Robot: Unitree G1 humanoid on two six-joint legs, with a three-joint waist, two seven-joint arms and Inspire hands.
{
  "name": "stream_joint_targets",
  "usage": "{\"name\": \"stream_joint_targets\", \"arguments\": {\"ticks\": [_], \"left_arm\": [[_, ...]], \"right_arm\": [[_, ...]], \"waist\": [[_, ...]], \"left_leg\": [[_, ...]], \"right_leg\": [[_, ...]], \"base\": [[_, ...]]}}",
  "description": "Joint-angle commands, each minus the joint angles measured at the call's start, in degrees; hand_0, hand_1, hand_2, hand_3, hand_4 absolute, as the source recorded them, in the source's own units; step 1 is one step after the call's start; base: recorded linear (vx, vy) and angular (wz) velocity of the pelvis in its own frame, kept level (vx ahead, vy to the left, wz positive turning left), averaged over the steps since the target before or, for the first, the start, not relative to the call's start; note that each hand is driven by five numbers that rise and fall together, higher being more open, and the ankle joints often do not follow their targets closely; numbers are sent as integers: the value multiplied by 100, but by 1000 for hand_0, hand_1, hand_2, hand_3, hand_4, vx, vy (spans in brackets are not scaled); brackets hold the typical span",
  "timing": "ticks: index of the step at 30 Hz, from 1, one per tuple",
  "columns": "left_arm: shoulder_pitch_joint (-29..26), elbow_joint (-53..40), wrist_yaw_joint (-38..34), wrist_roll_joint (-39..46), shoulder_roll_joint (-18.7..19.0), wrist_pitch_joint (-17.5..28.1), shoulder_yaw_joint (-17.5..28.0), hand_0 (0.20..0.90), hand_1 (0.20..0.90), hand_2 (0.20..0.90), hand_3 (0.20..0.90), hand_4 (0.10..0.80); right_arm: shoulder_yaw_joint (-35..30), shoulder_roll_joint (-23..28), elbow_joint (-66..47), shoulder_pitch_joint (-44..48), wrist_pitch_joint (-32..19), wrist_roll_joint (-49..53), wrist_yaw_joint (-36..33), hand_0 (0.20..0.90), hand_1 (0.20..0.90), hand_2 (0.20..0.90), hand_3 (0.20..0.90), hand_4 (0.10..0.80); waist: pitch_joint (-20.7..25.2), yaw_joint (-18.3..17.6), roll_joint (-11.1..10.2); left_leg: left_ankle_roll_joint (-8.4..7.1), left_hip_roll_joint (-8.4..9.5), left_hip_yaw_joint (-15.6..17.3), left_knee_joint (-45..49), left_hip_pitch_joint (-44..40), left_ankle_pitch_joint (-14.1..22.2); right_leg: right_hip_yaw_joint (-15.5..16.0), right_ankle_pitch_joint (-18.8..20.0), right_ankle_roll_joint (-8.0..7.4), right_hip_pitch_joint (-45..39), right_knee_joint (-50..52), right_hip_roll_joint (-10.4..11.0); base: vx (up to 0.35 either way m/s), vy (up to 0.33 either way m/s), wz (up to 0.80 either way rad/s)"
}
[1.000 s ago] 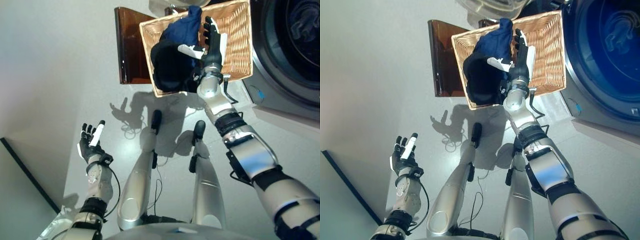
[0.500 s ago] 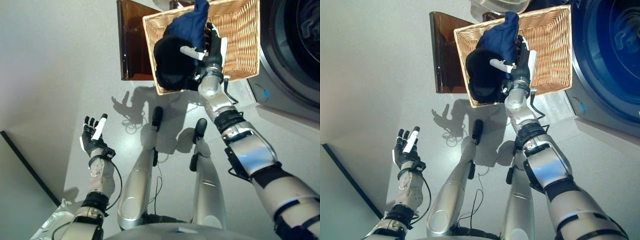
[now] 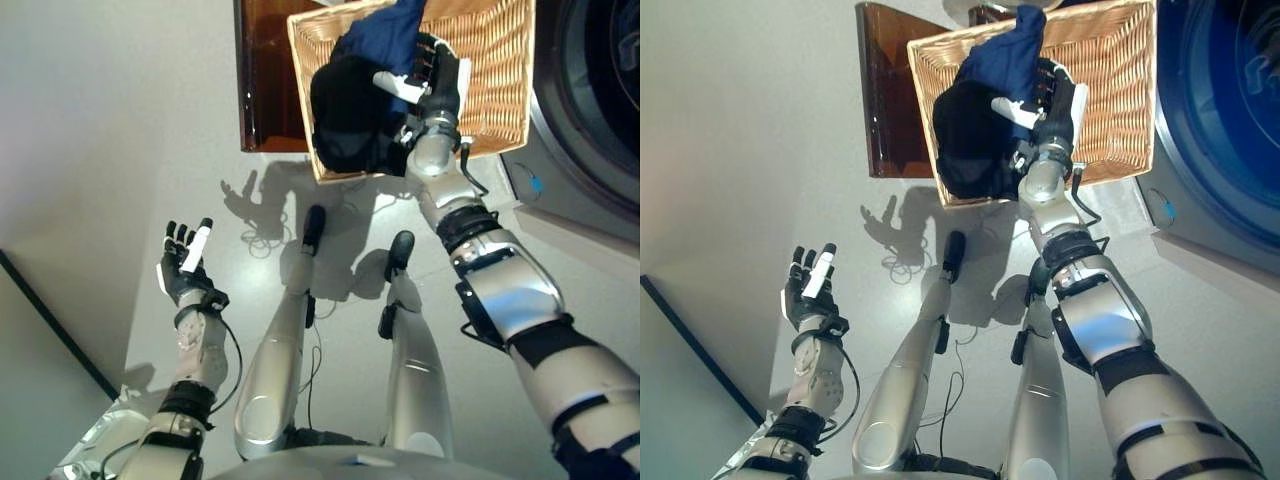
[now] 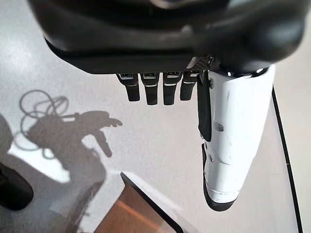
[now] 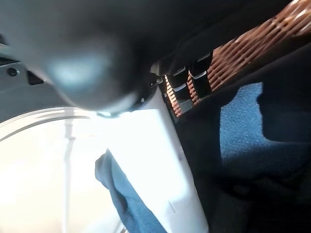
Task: Pick up the clothes and place them into the washing machine
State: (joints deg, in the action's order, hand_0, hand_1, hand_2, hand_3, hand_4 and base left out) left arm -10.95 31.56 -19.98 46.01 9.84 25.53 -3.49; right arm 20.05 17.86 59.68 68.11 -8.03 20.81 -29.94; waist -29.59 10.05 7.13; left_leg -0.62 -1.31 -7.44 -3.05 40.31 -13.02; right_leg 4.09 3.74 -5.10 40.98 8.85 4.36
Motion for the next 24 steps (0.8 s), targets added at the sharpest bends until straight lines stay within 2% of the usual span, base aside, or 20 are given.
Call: {"name": "stream_joint_targets", "arguments": {"ticks": [1, 8, 13, 14, 15, 16, 17, 18, 24], "left_arm": [[235, -578, -67, 122, 526, 518, 110, 900, 900, 900, 900, 800], [220, -634, -2, 166, 546, 513, 53, 900, 900, 900, 900, 800], [209, -610, -1, 229, 530, 514, 43, 900, 900, 900, 900, 800], [204, -600, -7, 232, 529, 517, 49, 900, 900, 900, 900, 800], [206, -586, -9, 237, 526, 517, 51, 900, 900, 900, 900, 800], [205, -585, -9, 238, 526, 518, 51, 900, 900, 900, 900, 800], [202, -559, -16, 262, 516, 521, 58, 900, 900, 900, 900, 800], [202, -560, -17, 269, 517, 527, 53, 900, 900, 900, 900, 800], [204, -455, -28, 321, 519, 522, 66, 900, 900, 900, 900, 800]], "right_arm": [[202, 31, -26, 626, -344, 2, 79, 826, 826, 826, 826, 747], [205, 89, 291, 780, -308, 77, 150, 804, 804, 804, 804, 731], [219, 14, 554, 915, -260, 38, 152, 856, 856, 856, 856, 769], [221, -8, 583, 926, -258, 34, 155, 831, 831, 831, 831, 751], [218, -27, 613, 942, -261, 37, 153, 765, 765, 765, 765, 704], [218, -28, 615, 944, -262, 37, 154, 765, 765, 765, 765, 704], [184, -59, 643, 975, -270, 61, 146, 425, 425, 425, 425, 461], [174, -75, 654, 977, -280, 69, 147, 200, 200, 200, 200, 300], [121, -124, 741, 1095, -299, 96, 19, 200, 200, 200, 200, 300]], "waist": [[-21, 299, 23], [-21, 336, 48], [-21, 373, 47], [-21, 373, 43], [-21, 375, 43], [-21, 375, 42], [-21, 379, 50], [-21, 379, 56], [-21, 375, 56]], "left_leg": [[-392, 251, 167, -195, 39, 116], [-387, 282, 107, -195, 170, 88], [-375, 293, 79, -195, 206, 75], [-373, 294, 79, -195, 207, 78], [-371, 296, 77, -195, 208, 77], [-371, 296, 77, -195, 209, 77], [-369, 298, 76, -195, 189, 79], [-369, 297, 75, -195, 187, 77], [-360, 300, 87, -195, 114, 84]], "right_leg": [[-231, -428, -52, 92, 393, 36], [-179, -453, -48, 195, 437, 51], [-144, -473, -40, 220, 472, 56], [-143, -474, -39, 221, 474, 57], [-152, -472, -38, 226, 476, 54], [-153, -472, -38, 227, 476, 53], [-160, -475, -39, 220, 483, 54], [-161, -477, -36, 220, 490, 55], [-203, -488, -29, 166, 477, 53]], "base": [[2, 4, 7], [1, 3, 2], [-3, 6, 1], [-9, 18, 5], [-6, 10, 4], [-8, 11, 4], [0, 0, 0], [0, 0, 0], [0, 0, 0]]}}
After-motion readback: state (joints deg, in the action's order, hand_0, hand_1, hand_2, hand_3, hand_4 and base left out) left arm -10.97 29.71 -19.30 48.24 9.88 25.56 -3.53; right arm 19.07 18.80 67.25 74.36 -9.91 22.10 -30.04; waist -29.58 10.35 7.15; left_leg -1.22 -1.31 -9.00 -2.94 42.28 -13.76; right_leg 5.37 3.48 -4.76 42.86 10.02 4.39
